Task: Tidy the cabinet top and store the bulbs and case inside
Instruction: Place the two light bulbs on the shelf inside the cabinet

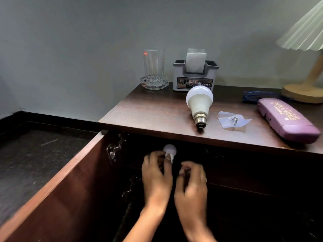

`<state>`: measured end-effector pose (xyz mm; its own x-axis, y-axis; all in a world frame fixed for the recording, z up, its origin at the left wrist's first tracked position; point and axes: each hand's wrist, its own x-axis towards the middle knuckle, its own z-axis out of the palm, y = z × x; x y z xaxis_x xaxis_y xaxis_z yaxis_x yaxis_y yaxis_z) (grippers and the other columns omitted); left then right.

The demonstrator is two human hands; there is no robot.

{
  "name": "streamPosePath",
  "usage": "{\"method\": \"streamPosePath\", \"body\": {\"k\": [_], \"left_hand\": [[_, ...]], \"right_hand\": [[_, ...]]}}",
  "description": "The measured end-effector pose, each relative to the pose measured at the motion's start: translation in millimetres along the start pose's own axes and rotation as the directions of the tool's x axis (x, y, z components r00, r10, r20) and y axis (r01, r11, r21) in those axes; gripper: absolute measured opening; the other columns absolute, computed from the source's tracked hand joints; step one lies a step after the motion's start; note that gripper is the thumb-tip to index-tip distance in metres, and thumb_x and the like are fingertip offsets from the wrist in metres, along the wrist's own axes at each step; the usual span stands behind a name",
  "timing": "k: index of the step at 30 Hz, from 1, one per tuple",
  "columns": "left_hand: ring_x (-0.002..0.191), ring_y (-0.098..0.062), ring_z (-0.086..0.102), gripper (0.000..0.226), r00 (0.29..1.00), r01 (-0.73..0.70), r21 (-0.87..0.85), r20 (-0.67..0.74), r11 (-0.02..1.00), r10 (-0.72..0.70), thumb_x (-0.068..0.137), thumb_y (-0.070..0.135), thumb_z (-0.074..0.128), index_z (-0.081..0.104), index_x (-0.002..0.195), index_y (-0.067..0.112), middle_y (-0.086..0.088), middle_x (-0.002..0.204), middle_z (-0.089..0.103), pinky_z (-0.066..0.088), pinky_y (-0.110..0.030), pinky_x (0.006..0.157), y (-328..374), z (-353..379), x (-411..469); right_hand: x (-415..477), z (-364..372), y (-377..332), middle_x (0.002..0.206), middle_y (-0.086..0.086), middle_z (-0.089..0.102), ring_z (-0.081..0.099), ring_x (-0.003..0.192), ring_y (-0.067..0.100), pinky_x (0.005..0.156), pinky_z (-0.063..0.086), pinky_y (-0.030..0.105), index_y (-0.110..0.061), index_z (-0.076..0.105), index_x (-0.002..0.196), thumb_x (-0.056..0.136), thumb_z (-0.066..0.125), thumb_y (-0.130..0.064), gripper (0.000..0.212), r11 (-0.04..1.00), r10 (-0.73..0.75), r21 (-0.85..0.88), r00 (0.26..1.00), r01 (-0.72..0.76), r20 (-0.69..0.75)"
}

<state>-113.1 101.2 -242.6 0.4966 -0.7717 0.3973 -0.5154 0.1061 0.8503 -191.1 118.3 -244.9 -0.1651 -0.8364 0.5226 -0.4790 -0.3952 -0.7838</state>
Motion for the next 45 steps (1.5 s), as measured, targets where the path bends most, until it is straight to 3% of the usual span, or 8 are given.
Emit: {"method": "streamPosePath", "body": {"k": [6,10,13,22,29,34,40,45], "left_hand": [[0.073,-0.007,0.049,0.017,0.918,-0.383,-0.059,-0.135,0.922,0.373,0.088,0.031,0.043,0.056,0.087,0.020,0.015,0.079,0.052,0.039,-0.015,0.069,63,-33,-1],[0.077,-0.004,0.053,0.024,0.966,-0.260,-0.083,-0.014,0.962,0.259,0.092,0.035,0.042,0.056,0.108,0.024,0.007,0.096,0.052,0.039,-0.010,0.069,104,-23,44],[0.090,-0.021,0.058,0.034,0.982,-0.125,0.007,0.145,0.992,0.122,0.091,0.035,0.047,0.051,0.123,0.024,-0.003,0.109,0.052,0.045,-0.028,0.082,122,-11,82],[0.099,-0.037,0.061,0.038,0.894,0.054,0.097,0.439,0.994,-0.091,0.093,0.048,0.034,0.047,0.127,0.034,-0.015,0.113,0.052,0.051,-0.051,0.087,121,20,130],[0.097,-0.036,0.063,0.027,0.891,0.071,-0.009,0.450,0.997,-0.059,0.094,0.042,0.035,0.059,0.103,0.036,-0.010,0.106,0.068,0.052,-0.051,0.084,122,14,126],[0.106,-0.036,0.058,0.035,0.896,0.109,-0.165,0.444,0.980,-0.025,0.080,0.048,0.036,0.053,0.110,0.043,-0.005,0.115,0.063,0.048,-0.055,0.091,135,-9,102],[0.072,-0.021,0.062,0.029,0.923,0.053,-0.283,0.379,0.958,0.061,0.079,0.055,0.047,0.060,0.103,0.048,0.000,0.096,0.068,0.055,-0.043,0.079,133,-49,50],[0.059,-0.009,0.056,0.040,0.944,0.112,-0.300,0.331,0.947,-0.006,0.062,0.069,0.051,0.064,0.095,0.050,0.004,0.072,0.061,0.048,-0.031,0.061,101,-66,4]], "right_hand": [[33,-59,-69,0.087,-0.005,0.052,0.054,0.078,0.016,0.075,0.042,0.021,-0.018,0.051,0.099,0.085,0.044,-0.017,0.016,0.951,-0.271,0.083,0.930,0.299,-0.247],[104,-77,-90,0.103,-0.002,0.043,0.050,0.094,0.021,0.085,0.037,0.023,-0.014,0.050,0.112,0.087,0.043,-0.021,0.027,0.984,-0.173,-0.058,0.975,0.166,-0.137],[146,-75,-89,0.124,0.010,0.039,0.041,0.115,0.029,0.099,0.031,0.032,-0.011,0.035,0.134,0.092,0.042,-0.027,0.046,0.975,0.006,-0.222,0.996,0.015,0.094],[184,-58,-82,0.135,0.010,0.040,0.044,0.120,0.032,0.090,0.040,0.039,-0.019,0.021,0.140,0.093,0.028,-0.048,0.055,0.861,0.217,-0.508,0.928,-0.036,0.303],[187,-50,-81,0.123,0.017,0.049,0.047,0.113,0.037,0.088,0.039,0.039,-0.018,0.038,0.128,0.093,0.034,-0.046,0.045,0.904,0.211,-0.422,0.928,-0.066,0.307],[165,-67,-93,0.124,0.013,0.049,0.047,0.113,0.033,0.090,0.038,0.037,-0.024,0.037,0.132,0.089,0.042,-0.046,0.048,0.962,0.131,-0.268,0.959,-0.062,0.249],[107,-90,-103,0.099,-0.003,0.046,0.043,0.083,0.014,0.061,0.026,0.018,-0.020,0.041,0.114,0.086,0.051,-0.043,0.038,0.998,0.038,-0.059,0.977,-0.026,0.210],[45,-94,-86,0.115,-0.008,0.056,0.058,0.098,0.013,0.081,0.044,0.016,-0.032,0.040,0.118,0.076,0.062,-0.046,0.049,0.995,0.092,0.007,0.948,-0.098,0.306]]}}
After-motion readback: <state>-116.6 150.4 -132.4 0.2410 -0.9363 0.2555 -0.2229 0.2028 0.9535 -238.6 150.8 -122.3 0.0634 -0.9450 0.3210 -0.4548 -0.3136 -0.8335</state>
